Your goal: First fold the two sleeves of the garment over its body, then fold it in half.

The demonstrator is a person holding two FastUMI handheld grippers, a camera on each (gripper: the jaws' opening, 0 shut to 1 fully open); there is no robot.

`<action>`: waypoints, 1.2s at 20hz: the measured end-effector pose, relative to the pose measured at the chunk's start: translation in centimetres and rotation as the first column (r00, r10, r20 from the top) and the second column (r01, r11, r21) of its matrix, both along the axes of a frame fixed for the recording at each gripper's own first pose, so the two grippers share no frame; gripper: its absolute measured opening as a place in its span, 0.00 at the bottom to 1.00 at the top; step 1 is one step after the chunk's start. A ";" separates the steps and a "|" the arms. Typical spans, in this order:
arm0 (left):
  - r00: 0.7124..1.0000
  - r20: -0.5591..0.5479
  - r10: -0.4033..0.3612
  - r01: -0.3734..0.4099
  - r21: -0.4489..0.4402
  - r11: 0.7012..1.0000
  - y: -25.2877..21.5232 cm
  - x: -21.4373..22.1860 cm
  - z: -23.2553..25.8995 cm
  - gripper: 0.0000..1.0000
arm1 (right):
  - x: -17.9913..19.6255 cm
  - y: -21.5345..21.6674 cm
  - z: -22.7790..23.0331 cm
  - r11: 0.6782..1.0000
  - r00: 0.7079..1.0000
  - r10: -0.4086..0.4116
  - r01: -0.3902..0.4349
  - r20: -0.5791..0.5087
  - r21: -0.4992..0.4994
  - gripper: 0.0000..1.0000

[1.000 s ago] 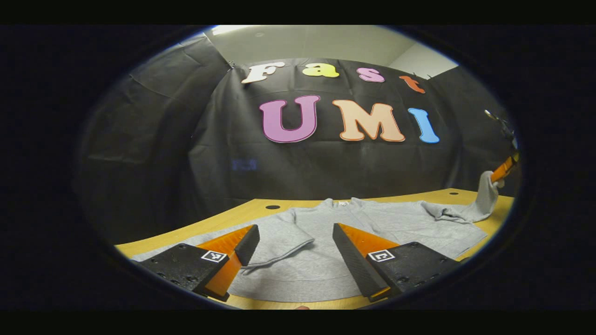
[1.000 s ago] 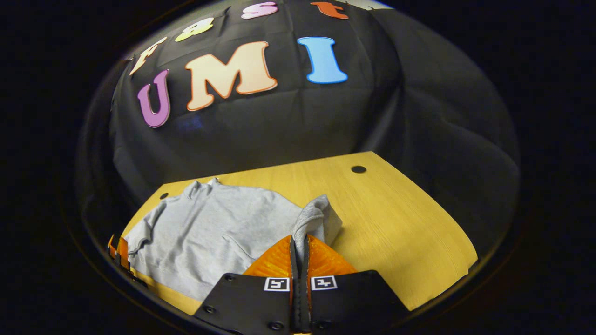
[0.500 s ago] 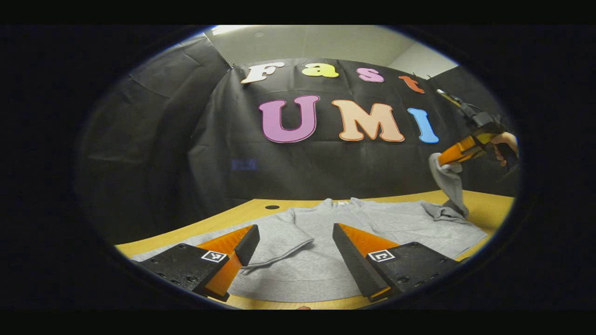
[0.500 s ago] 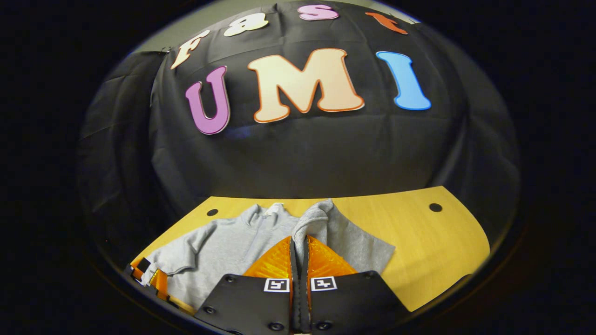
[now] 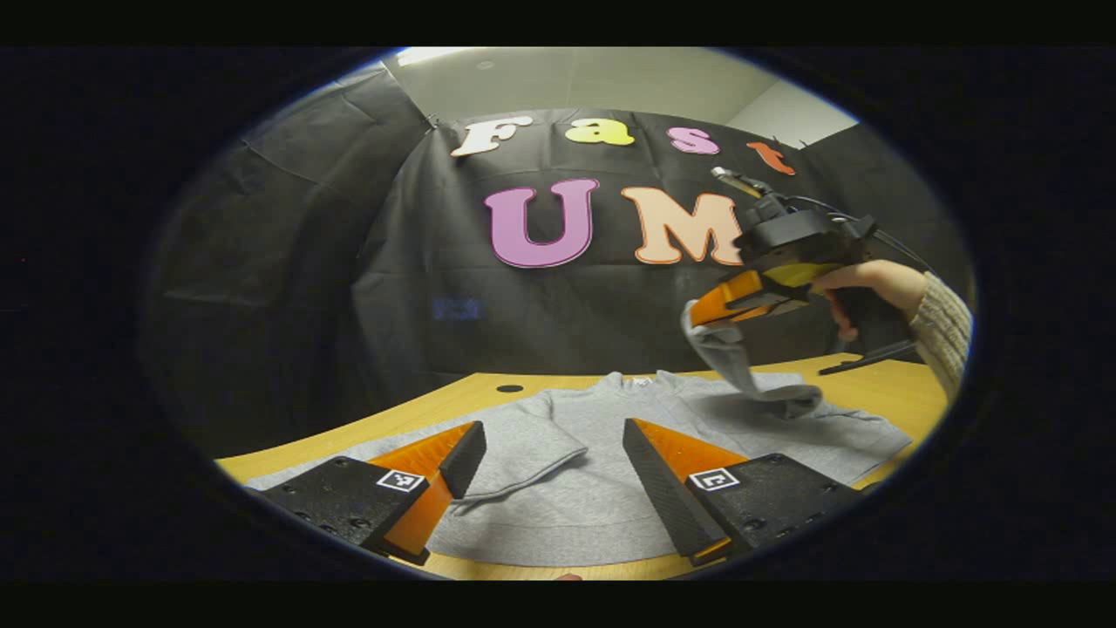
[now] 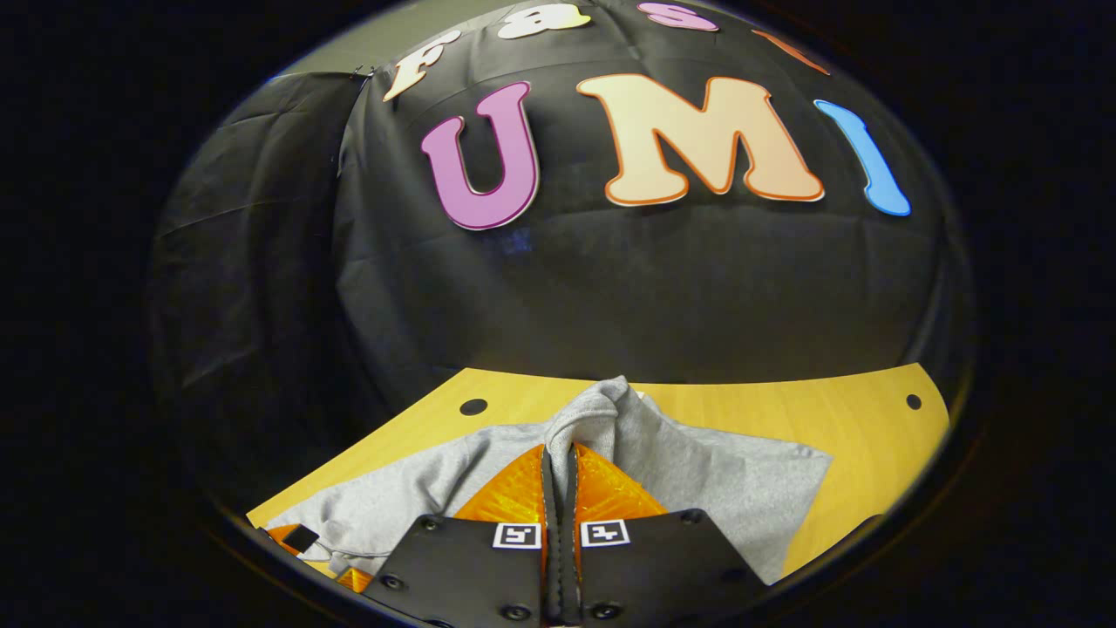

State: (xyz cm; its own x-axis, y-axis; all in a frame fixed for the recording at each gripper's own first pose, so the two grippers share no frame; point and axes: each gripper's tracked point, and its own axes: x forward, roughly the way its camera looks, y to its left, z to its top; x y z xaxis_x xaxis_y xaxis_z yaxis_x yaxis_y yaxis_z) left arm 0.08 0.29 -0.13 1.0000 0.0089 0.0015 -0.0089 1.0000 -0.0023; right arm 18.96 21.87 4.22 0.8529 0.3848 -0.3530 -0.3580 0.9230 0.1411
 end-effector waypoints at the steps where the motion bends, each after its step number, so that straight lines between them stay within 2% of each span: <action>1: 1.000 0.000 -0.001 0.001 0.000 1.000 0.0 0.0 -0.1 0.94 | 0.3 1.5 -0.8 1.000 1.000 0.022 -0.022 -0.008 0.005 0.02; 8: 1.000 0.000 -0.004 0.004 0.001 1.000 0.0 0.0 0.0 0.94 | 0.9 8.5 -8.0 0.994 0.992 0.104 -0.107 -0.077 -0.031 0.02; 17: 1.000 -0.001 -0.006 0.006 0.001 1.000 -0.1 0.0 0.0 0.94 | 1.9 11.7 -11.9 0.989 0.988 0.127 -0.133 -0.088 -0.070 0.04; 18: 1.000 -0.001 -0.006 0.006 0.001 1.000 -0.1 -0.1 -0.1 0.94 | 1.7 12.1 -11.9 0.987 0.986 0.148 -0.153 -0.083 -0.056 0.12; 19: 1.000 0.000 -0.006 0.006 0.001 1.000 -0.1 0.0 0.0 0.94 | 1.6 12.6 -11.9 0.984 0.982 0.170 -0.174 -0.076 -0.045 0.14; 20: 1.000 -0.001 -0.006 0.006 0.001 1.000 -0.1 0.0 0.0 0.94 | 1.3 12.7 -11.5 0.980 0.979 0.191 -0.194 -0.066 -0.040 0.23; 21: 1.000 -0.001 -0.006 0.006 0.001 1.000 -0.1 -0.1 0.0 0.94 | 1.0 13.1 -11.1 0.976 0.976 0.212 -0.214 -0.056 -0.035 0.38; 23: 1.000 -0.001 -0.006 0.006 0.001 1.000 -0.1 -0.1 -0.1 0.94 | 0.7 12.4 -9.7 0.973 0.976 0.219 -0.219 -0.009 -0.077 1.00; 24: 1.000 0.000 -0.006 0.006 0.001 1.000 -0.1 -0.1 -0.1 0.94 | 0.7 11.8 -9.0 0.973 0.977 0.214 -0.212 0.019 -0.097 1.00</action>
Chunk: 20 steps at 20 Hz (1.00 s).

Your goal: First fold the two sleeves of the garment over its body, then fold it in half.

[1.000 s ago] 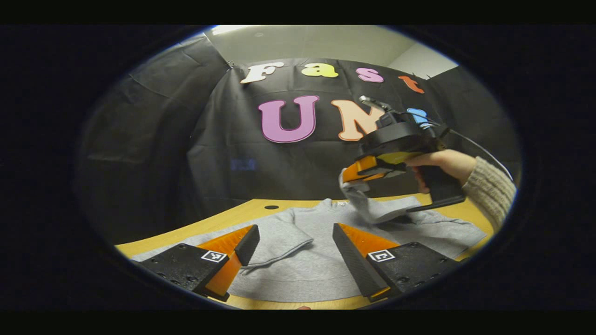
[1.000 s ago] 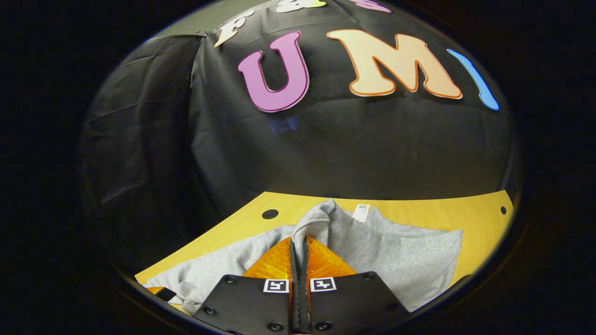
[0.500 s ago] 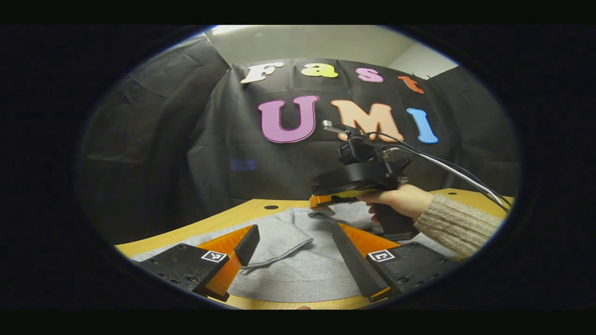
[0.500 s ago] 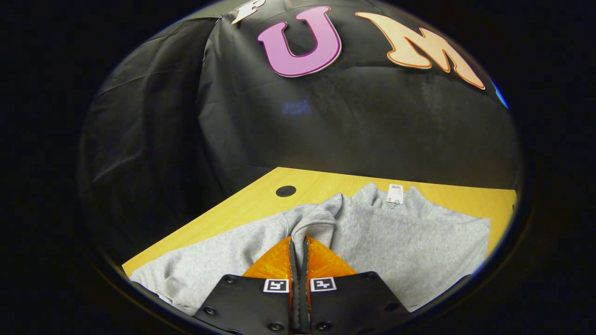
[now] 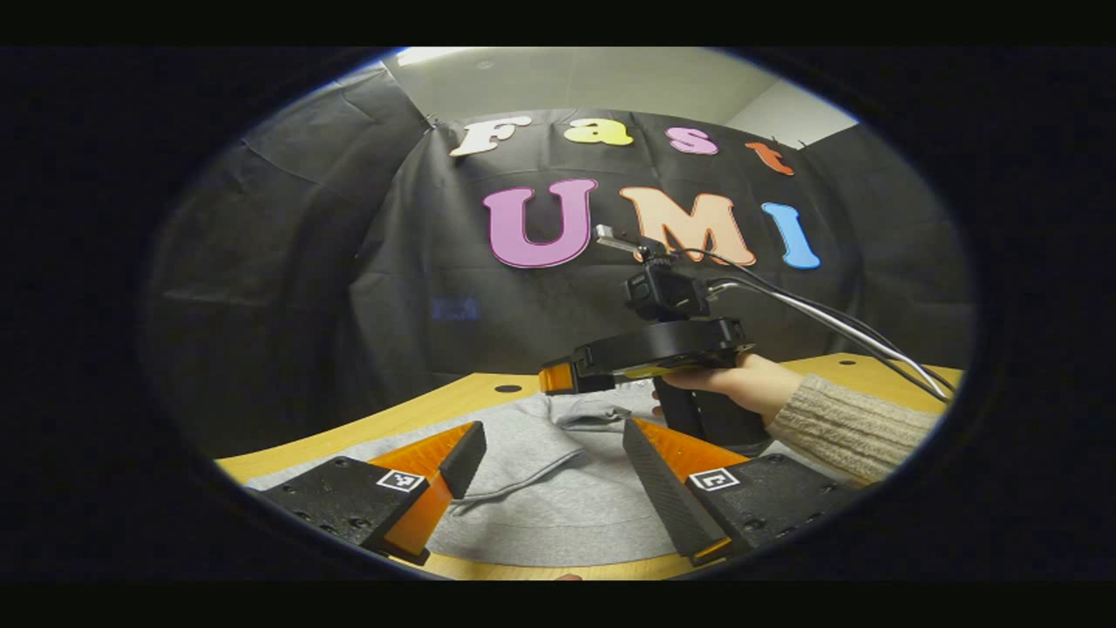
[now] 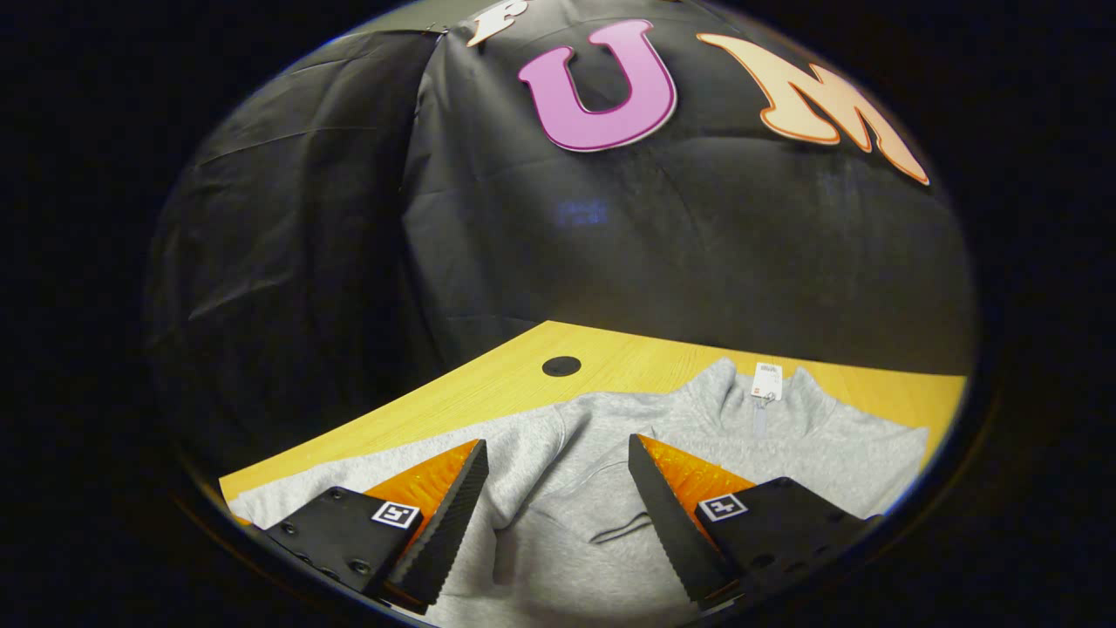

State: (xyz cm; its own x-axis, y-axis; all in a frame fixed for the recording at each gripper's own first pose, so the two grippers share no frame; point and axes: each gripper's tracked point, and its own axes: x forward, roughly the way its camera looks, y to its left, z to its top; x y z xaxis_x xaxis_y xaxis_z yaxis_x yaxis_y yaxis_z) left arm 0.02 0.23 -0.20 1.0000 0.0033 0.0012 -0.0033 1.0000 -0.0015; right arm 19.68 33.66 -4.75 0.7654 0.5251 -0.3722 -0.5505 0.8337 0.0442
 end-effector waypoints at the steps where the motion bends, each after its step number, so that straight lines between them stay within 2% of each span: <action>1: 1.000 0.000 0.000 0.000 0.000 1.000 0.0 0.0 0.0 0.94 | 0.0 -0.8 0.6 1.000 1.000 -0.006 0.007 0.025 -0.007 0.98; 5: 1.000 0.000 0.000 0.000 0.000 1.000 0.0 0.0 0.0 0.94 | -1.4 -6.3 3.9 0.998 0.995 -0.063 0.060 0.073 0.036 0.99; 12: 1.000 -0.001 0.000 0.000 0.000 1.000 0.0 0.0 0.0 0.94 | -7.0 -20.2 7.5 0.967 0.949 -0.252 0.238 0.188 0.094 0.98; 16: 1.000 -0.001 0.000 0.000 0.000 1.000 0.0 0.0 0.0 0.94 | -10.7 -26.4 8.8 0.936 0.892 -0.352 0.334 0.282 0.114 0.99; 20: 1.000 0.000 0.008 -0.008 0.000 1.000 0.1 0.0 0.0 0.94 | -14.2 -30.9 8.3 0.898 0.832 -0.438 0.422 0.342 0.123 0.98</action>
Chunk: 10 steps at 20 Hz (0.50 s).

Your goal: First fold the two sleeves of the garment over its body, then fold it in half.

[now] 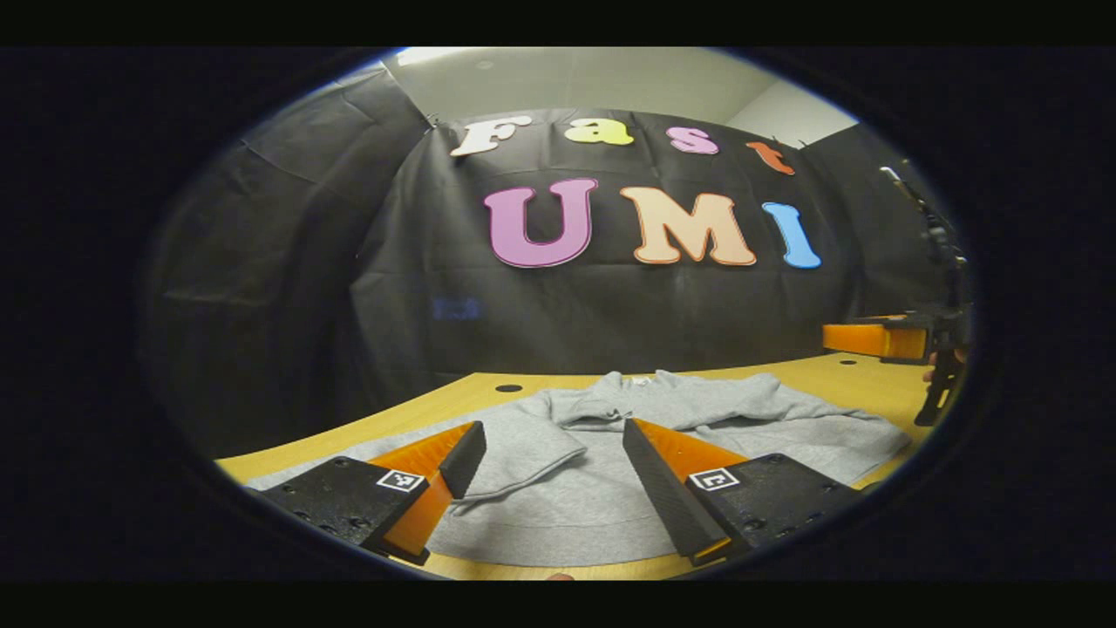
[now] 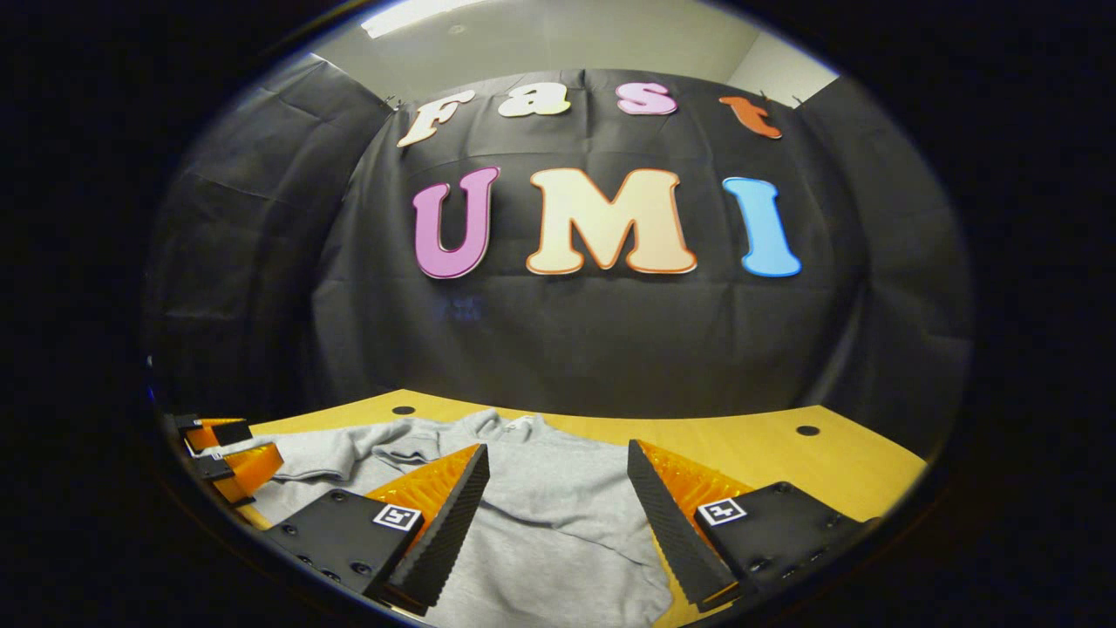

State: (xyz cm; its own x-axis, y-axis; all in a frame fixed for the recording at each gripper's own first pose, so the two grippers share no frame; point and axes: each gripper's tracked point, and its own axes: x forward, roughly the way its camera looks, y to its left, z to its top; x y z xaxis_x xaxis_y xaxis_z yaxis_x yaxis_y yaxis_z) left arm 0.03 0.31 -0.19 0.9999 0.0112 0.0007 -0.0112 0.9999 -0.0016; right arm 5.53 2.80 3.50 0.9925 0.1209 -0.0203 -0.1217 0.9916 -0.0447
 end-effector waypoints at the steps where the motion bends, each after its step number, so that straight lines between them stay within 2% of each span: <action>1: 1.000 -0.001 -0.003 0.003 0.001 1.000 0.0 0.0 0.0 0.94 | -0.8 -0.7 -0.4 1.000 1.000 -0.017 0.017 0.002 0.008 0.99; 5: 0.999 -0.046 -0.027 0.028 0.024 0.999 0.1 -0.1 -0.7 0.94 | -2.8 -2.3 -2.2 0.998 0.999 -0.035 0.036 -0.018 0.053 0.99; 8: 0.984 -0.172 -0.038 0.040 0.011 0.999 1.4 0.0 -2.5 0.95 | -3.4 -3.3 -3.3 0.996 0.998 -0.053 0.055 -0.032 0.067 0.99; 10: 0.970 -0.241 -0.016 0.012 -0.018 1.000 4.5 -1.2 -2.9 0.94 | -3.7 -3.9 -3.8 0.996 0.998 -0.057 0.059 -0.039 0.064 0.99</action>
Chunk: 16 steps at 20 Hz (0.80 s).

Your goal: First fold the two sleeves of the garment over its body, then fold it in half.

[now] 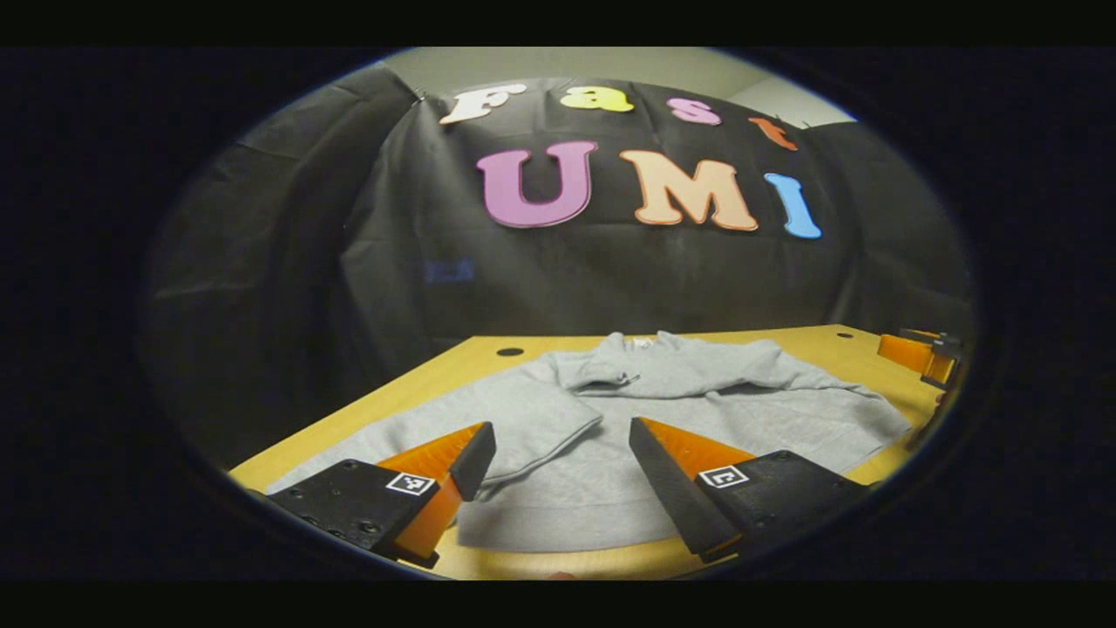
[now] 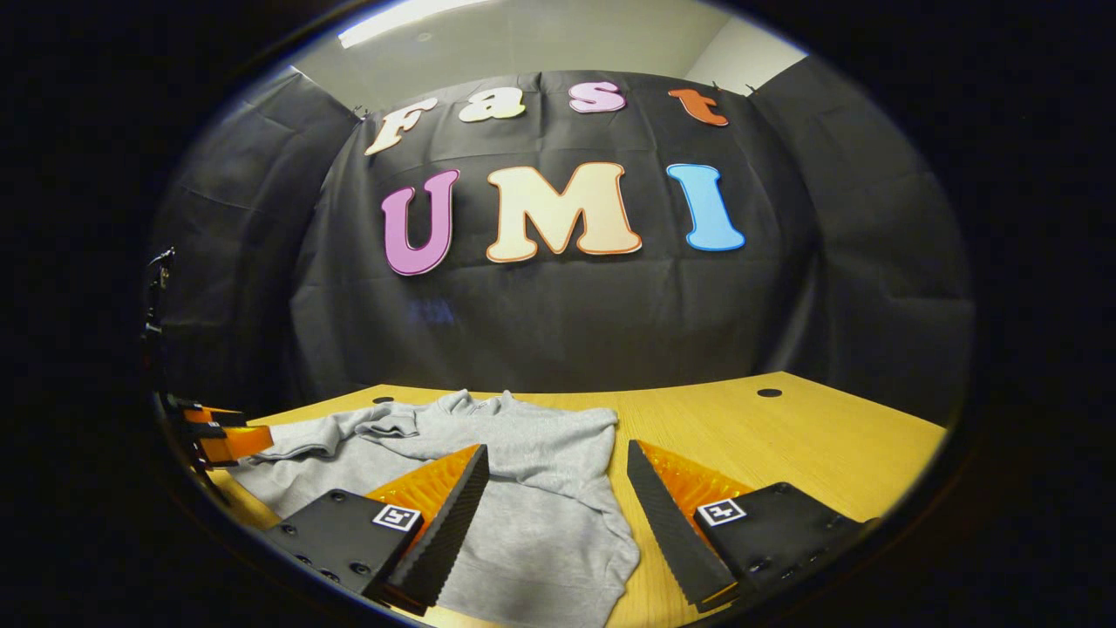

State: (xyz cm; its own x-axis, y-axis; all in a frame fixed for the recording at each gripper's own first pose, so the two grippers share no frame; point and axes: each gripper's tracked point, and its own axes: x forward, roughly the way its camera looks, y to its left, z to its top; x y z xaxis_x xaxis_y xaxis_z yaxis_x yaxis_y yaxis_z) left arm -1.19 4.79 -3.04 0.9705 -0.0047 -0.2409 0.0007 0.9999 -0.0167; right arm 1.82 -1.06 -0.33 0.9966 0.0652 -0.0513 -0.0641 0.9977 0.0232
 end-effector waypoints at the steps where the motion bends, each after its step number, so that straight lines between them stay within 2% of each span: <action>1: 0.999 -0.029 0.029 -0.029 0.013 1.000 2.1 -0.6 0.2 0.94 | 0.0 -0.3 -0.1 1.000 1.000 -0.003 0.003 -0.003 -0.004 0.99; 5: 0.973 -0.169 0.157 -0.129 0.164 0.978 11.2 -4.5 0.7 0.94 | 0.2 -0.7 -0.7 1.000 1.000 -0.006 0.006 -0.012 0.000 0.99; 10: 0.891 -0.407 0.200 -0.095 0.263 0.960 16.3 -9.9 -2.3 0.94 | 0.1 -0.8 -1.1 1.000 1.000 -0.005 0.004 -0.026 -0.004 0.99; 16: 0.807 -0.566 0.165 -0.072 0.183 0.980 16.7 -12.8 -6.5 0.94 | 0.0 -1.1 -1.3 1.000 1.000 -0.012 0.012 -0.025 -0.017 0.99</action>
